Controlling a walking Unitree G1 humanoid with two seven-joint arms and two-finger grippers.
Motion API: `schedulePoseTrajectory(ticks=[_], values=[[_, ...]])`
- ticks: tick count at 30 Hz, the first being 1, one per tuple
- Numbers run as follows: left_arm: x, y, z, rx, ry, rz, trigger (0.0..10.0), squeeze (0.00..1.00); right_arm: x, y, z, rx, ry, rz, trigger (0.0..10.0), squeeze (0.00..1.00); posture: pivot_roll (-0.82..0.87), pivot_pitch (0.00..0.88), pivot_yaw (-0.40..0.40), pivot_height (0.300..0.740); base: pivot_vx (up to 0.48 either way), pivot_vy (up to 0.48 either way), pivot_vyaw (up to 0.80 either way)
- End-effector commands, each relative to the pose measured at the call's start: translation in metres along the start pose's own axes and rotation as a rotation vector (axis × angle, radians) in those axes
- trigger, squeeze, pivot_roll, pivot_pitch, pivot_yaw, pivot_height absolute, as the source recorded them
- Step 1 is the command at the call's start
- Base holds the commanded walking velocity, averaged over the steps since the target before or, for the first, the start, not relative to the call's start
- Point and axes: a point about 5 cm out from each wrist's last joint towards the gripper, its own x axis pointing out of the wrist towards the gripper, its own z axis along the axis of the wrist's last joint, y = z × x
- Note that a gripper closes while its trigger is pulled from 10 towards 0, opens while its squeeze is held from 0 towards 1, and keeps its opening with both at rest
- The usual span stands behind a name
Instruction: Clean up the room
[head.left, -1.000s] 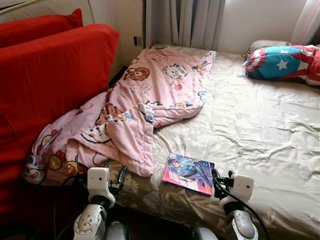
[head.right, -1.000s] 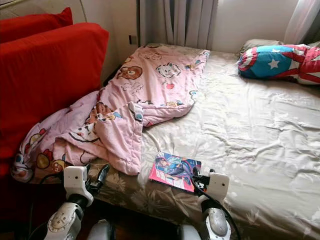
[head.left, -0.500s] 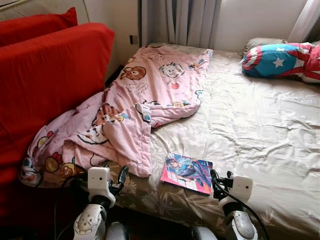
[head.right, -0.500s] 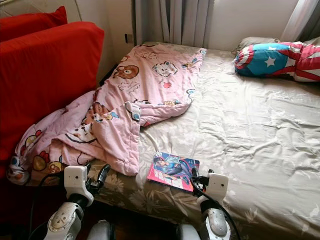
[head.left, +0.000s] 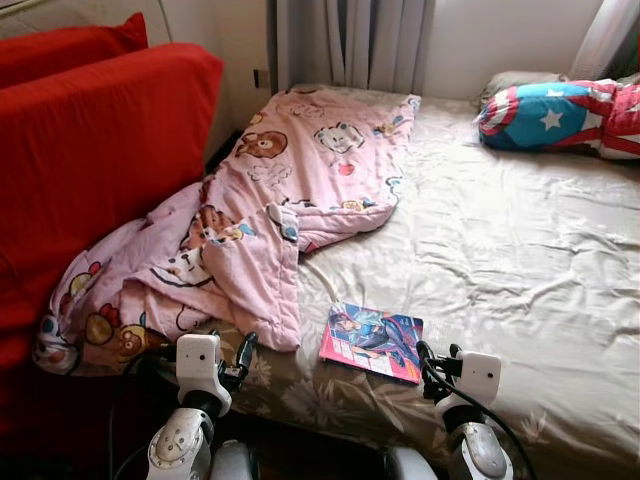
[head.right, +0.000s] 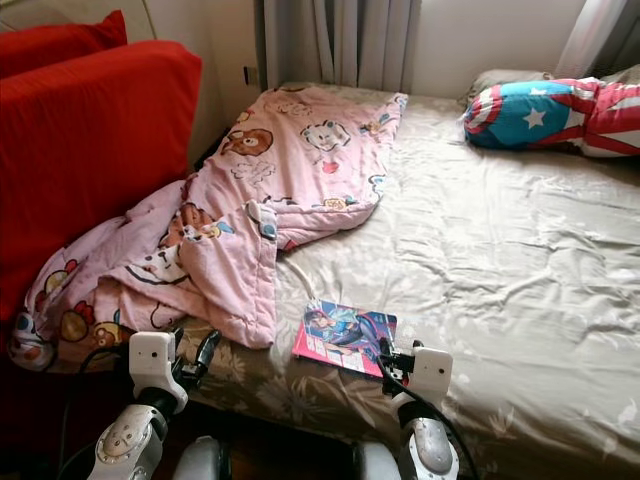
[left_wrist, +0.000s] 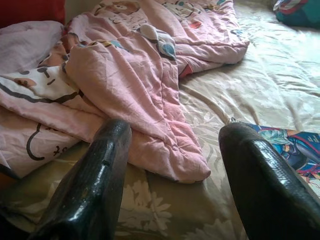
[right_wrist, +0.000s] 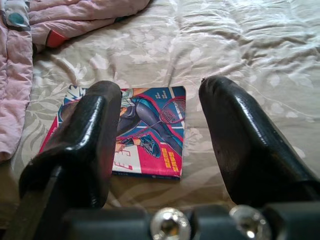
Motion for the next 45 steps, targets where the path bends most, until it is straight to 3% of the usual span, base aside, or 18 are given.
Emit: schedulePoseTrajectory(ticks=[1, 9, 16, 35, 45], values=[[0.000, -0.001, 0.002, 0.009, -0.005, -0.007, 10.0, 0.00, -0.001, 0.001, -0.003, 0.010, 0.006, -0.003, 10.0, 0.00, -0.02, 0.048, -0.021, 0.611, 0.000, 0.000, 0.00], [0.000, 0.001, 0.003, 0.020, -0.004, -0.002, 10.0, 0.00, -0.002, 0.005, -0.003, -0.001, 0.003, 0.036, 10.0, 0.00, -0.02, 0.046, -0.019, 0.611, 0.191, 0.000, 0.00], [0.001, 0.000, 0.003, 0.020, -0.004, -0.004, 10.0, 0.00, -0.002, 0.006, -0.004, -0.020, 0.007, 0.053, 10.0, 0.00, -0.02, 0.045, -0.019, 0.611, 0.265, 0.000, 0.80], [0.001, -0.001, 0.003, 0.020, -0.002, -0.013, 10.0, 0.00, -0.001, 0.001, -0.007, -0.008, 0.023, 0.011, 10.0, 0.00, -0.02, 0.049, -0.018, 0.611, 0.273, 0.000, 0.00], [0.002, -0.003, 0.006, 0.031, -0.004, -0.050, 10.0, 0.00, 0.007, -0.005, -0.005, 0.004, 0.054, -0.027, 10.0, 0.00, 0.00, 0.094, -0.006, 0.611, 0.000, 0.000, 0.00]])
